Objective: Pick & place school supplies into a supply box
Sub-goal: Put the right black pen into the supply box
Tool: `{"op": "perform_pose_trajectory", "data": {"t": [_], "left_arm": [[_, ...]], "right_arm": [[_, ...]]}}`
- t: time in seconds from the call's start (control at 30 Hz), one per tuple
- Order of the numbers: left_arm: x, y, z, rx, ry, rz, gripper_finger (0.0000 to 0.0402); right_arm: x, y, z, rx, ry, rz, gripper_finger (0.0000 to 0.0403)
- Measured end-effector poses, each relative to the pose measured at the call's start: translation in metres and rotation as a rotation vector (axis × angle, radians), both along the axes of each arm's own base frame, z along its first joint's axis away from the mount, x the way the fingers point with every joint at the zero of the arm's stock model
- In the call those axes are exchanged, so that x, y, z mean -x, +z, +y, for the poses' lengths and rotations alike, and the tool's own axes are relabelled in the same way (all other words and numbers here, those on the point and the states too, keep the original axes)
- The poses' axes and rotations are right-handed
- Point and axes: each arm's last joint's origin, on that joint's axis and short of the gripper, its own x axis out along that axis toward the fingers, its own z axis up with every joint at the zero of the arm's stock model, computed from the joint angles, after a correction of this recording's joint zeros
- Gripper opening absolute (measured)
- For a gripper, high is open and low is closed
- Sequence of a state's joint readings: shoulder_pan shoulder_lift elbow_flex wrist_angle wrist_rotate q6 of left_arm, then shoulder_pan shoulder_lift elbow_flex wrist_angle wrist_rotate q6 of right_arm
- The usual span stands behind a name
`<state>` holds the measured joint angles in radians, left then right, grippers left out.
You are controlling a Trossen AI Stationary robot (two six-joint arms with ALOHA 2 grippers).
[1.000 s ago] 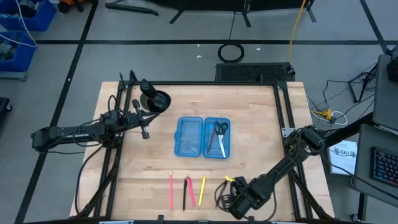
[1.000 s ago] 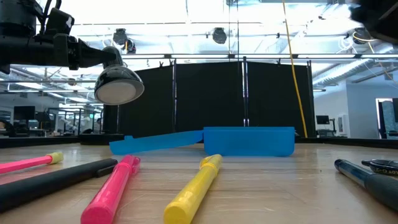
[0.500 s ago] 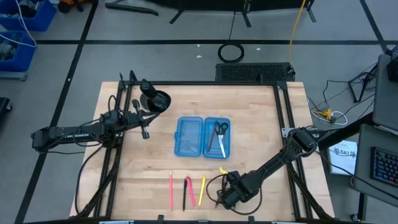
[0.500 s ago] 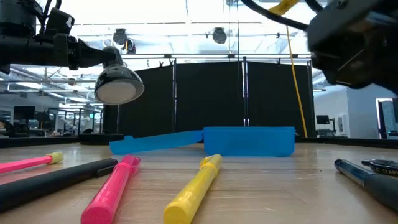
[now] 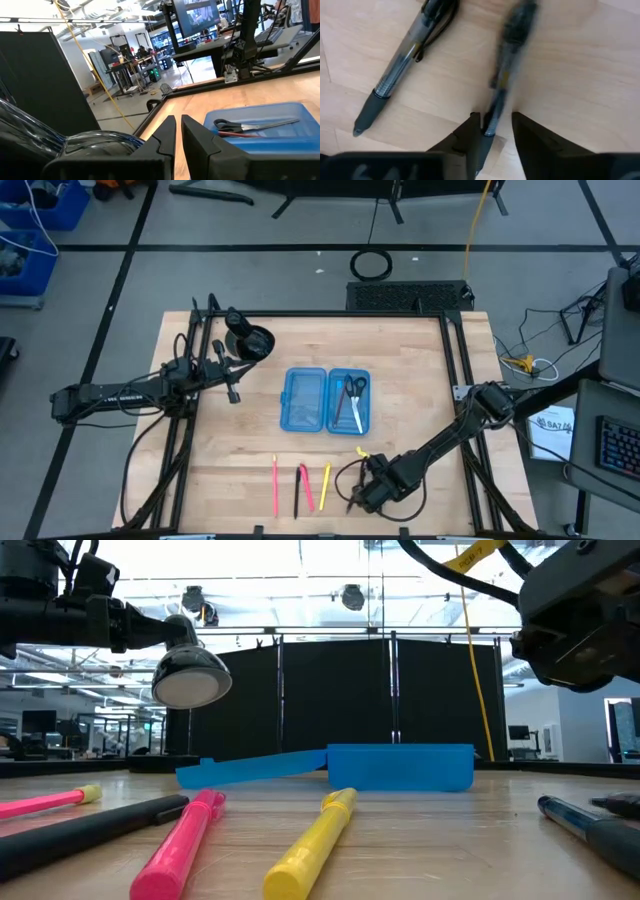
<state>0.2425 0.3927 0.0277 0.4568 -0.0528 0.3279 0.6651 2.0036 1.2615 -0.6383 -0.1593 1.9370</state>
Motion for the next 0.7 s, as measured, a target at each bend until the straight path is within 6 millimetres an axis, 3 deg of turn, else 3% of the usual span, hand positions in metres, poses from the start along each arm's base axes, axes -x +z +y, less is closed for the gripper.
{"op": "perform_pose_trajectory", "data": {"t": [0.27,0.5,0.7], "left_arm": [[0.0,0.0,0.0,0.001,0.0,0.0,0.0035],[0.0,0.0,0.0,0.001,-0.001,-0.001,0.0035],[0.0,0.0,0.0,0.004,-0.001,-0.001,0.0035]], "right_arm": [[0.006,-0.008,-0.004,0.01,0.079,0.004,0.0017],[0.005,-0.003,-0.004,0.027,0.094,-0.042,0.002],[0.004,0.023,-0.006,0.044,0.079,-0.178,0.0019]]}}
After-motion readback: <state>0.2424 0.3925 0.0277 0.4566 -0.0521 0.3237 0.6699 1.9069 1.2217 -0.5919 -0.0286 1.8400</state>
